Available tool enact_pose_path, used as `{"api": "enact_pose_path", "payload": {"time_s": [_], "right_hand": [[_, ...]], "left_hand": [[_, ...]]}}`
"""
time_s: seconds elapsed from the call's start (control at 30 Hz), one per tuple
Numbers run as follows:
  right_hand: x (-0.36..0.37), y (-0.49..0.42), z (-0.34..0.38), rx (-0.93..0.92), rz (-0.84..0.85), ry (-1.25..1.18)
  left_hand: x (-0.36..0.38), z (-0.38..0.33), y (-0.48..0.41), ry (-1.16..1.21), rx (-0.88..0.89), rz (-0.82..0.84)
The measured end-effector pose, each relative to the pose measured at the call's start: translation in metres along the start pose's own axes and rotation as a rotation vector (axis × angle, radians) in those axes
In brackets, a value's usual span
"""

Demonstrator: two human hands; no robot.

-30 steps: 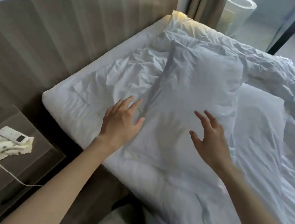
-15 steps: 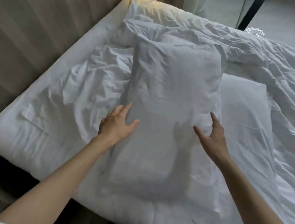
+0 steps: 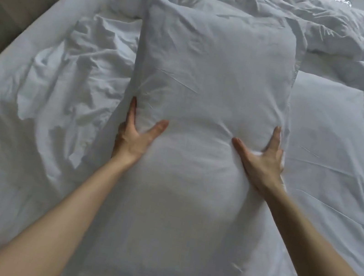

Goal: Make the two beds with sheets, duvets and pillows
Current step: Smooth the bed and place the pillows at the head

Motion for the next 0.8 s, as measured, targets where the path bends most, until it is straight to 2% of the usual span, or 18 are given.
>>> {"api": "enact_pose_path", "payload": {"time_s": [0.17, 0.4, 0.57, 0.8], "right_hand": [[0.005, -0.006, -0.003, -0.014, -0.011, -0.042], [-0.039, 0.028, 0.014, -0.113, -0.034, -0.099], [-0.069, 0.079, 0.029, -0.236, -0.104, -0.121], [-0.086, 0.173, 0.047, -0.352, -0.078, -0.131]], "left_hand": [[0.002, 0.008, -0.009, 0.046, -0.046, 0.005], [-0.026, -0.015, 0.029, 0.203, 0.036, -0.078], [-0.071, -0.029, 0.089, 0.268, 0.075, -0.255], [-0.155, -0.021, 0.188, 0.296, 0.117, -0.438]]}}
Point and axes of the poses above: each hand's wrist, its own y-axis away from the middle knuckle, its own x-axis out of the palm, z = x × y, the point moved 10 cm from there along -y, towards the middle knuckle, and after that the axes turned 8 degrees about y, right-handed, at the moved point
